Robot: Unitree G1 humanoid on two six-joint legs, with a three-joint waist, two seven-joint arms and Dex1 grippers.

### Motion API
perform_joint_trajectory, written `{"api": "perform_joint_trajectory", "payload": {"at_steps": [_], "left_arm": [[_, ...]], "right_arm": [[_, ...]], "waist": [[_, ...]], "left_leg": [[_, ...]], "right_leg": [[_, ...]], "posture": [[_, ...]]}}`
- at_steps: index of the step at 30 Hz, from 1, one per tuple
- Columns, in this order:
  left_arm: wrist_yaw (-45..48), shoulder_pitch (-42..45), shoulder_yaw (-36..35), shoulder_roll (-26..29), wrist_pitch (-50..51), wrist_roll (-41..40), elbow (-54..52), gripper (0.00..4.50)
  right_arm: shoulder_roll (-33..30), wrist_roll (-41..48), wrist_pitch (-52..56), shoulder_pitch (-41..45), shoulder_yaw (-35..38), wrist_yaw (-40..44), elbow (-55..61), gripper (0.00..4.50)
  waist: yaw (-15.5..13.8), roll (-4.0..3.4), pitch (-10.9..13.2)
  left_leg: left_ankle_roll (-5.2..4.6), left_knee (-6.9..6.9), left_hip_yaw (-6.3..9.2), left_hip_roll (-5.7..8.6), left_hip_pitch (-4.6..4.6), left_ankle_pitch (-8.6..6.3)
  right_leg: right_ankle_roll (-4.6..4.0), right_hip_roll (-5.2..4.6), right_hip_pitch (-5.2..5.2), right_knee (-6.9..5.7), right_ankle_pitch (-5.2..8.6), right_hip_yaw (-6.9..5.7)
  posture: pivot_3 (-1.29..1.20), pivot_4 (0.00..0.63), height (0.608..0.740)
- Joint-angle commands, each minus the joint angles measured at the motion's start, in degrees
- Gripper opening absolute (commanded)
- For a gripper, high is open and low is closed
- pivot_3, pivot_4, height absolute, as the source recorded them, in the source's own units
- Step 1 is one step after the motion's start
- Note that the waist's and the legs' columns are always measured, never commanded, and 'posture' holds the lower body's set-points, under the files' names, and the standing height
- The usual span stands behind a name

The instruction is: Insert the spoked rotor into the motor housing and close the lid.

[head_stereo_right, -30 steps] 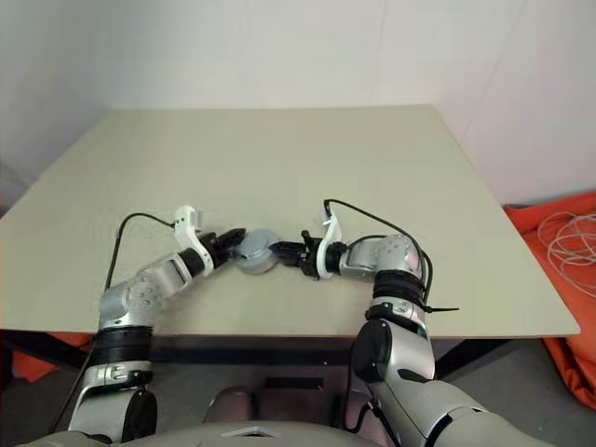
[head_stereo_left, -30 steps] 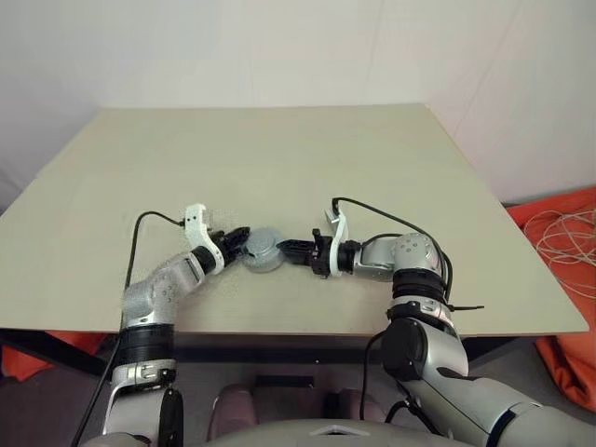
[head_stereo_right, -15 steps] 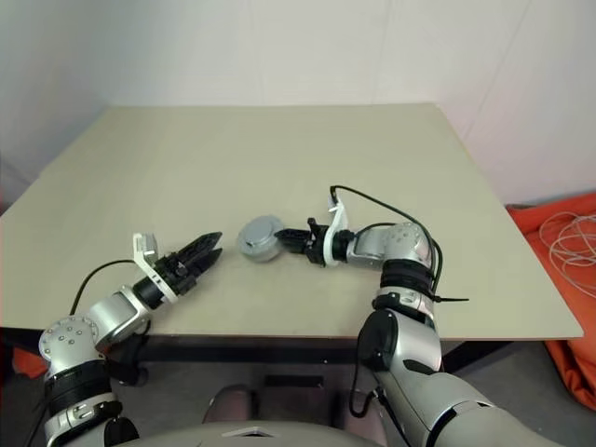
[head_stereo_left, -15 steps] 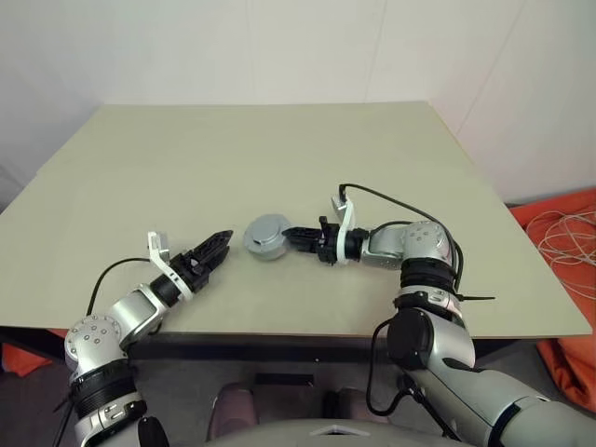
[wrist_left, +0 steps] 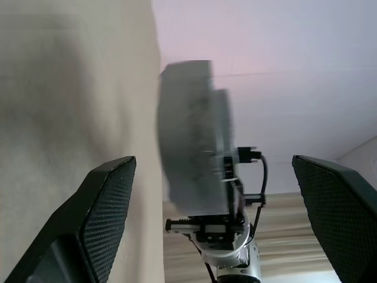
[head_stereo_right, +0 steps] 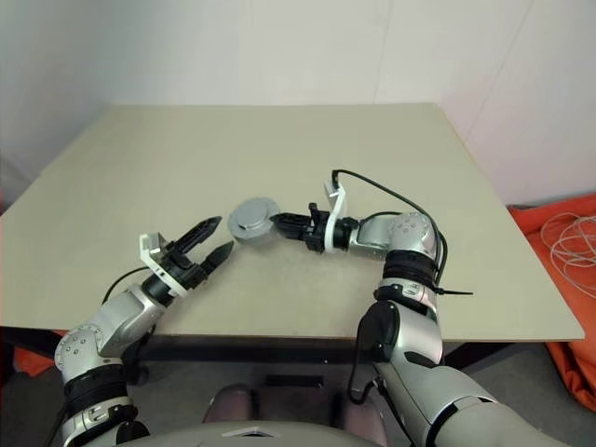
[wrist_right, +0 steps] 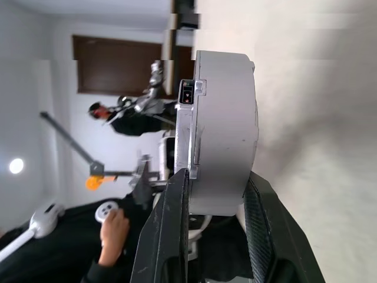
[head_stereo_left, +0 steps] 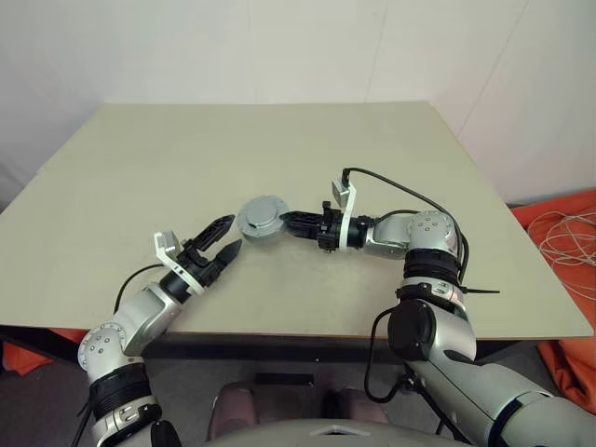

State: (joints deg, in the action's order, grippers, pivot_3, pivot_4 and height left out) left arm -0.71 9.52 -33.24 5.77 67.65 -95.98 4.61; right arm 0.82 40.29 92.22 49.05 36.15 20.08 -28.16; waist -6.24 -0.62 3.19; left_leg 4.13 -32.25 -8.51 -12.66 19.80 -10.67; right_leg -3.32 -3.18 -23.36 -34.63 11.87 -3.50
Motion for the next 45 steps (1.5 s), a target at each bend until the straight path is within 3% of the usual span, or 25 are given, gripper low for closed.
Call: {"api": "perform_joint_trajectory", "payload": {"at_steps": [1,8,11,17,27,37,40,45], "left_arm": [[0.53,0.27,2.2,1.37,-1.9,-3.04,-0.03,4.5],[5.35,1.11,5.01,2.92,-5.24,-1.49,0.71,4.5],[6.21,1.24,5.38,2.81,-6.82,-2.18,0.59,3.85],[6.16,1.09,6.96,3.36,-7.76,-3.41,-0.32,2.02],[4.84,0.62,9.41,2.96,-9.81,-4.75,-2.28,2.01],[2.58,0.25,10.22,3.47,-11.96,-7.1,-4.33,2.01],[1.64,0.05,9.04,3.66,-13.92,-7.93,-5.2,2.01],[-0.1,0.36,6.97,3.69,-19.19,-6.41,-6.8,2.01]], "right_arm": [[0.93,5.83,0.28,1.48,-0.73,0.83,3.46,1.07],[0.84,8.74,0.28,0.59,-1.91,-0.65,3.84,1.07],[0.69,10.01,0.28,0.16,-2.39,-1.22,4.02,1.07],[0.74,11.8,0.28,-0.3,-3.06,-2.12,4.39,1.07],[2.12,10.59,-0.78,-1.43,-4.15,-0.56,7.74,1.07],[1.86,7.91,-0.01,-2.63,-3.37,-3.2,6.3,4.49],[0.46,6.24,-0.4,-3.64,-4.96,-3.3,6.53,4.5],[-5.89,5.15,-3.79,-7.2,-16.19,2.75,14.06,4.5]], "waist": [[-0.03,0.0,0.0],[-0.12,0.02,0.0],[-0.13,0.03,0.0],[-0.18,0.03,0.0],[-0.19,0.04,-0.01],[-0.21,0.05,-0.01],[-0.38,0.06,-0.02],[-0.88,0.06,-0.02]], "left_leg": [[0.0,0.0,0.0,0.0,0.0,0.0],[0.01,-0.02,0.0,0.0,-0.01,0.0],[0.01,-0.02,0.01,0.0,-0.01,0.01],[0.02,-0.02,0.01,0.0,-0.01,0.01],[0.02,-0.09,0.01,-0.01,-0.02,0.01],[0.03,-0.15,0.02,-0.01,-0.02,0.01],[0.03,-0.19,0.03,-0.01,-0.01,0.01],[0.03,-0.26,0.04,-0.03,-0.01,0.01]], "right_leg": [[0.0,0.0,0.0,0.0,0.0,0.0],[0.03,-0.01,0.02,0.0,0.0,-0.01],[0.03,-0.01,0.02,-0.01,0.0,-0.01],[0.03,0.0,0.04,-0.03,-0.01,-0.01],[0.04,-0.01,0.05,-0.08,-0.01,0.0],[0.05,-0.01,0.08,-0.12,-0.03,-0.01],[0.06,-0.01,0.09,-0.13,-0.03,-0.01],[0.09,0.0,0.11,-0.14,-0.05,-0.01]], "posture": [[0.0,0.0,0.74],[0.0,0.0,0.74],[0.0,0.0,0.74],[0.0,0.0,0.74],[0.0,0.0,0.74],[0.0,0.0,0.74],[0.0,0.0,0.74],[0.0,0.0,0.74]]}}
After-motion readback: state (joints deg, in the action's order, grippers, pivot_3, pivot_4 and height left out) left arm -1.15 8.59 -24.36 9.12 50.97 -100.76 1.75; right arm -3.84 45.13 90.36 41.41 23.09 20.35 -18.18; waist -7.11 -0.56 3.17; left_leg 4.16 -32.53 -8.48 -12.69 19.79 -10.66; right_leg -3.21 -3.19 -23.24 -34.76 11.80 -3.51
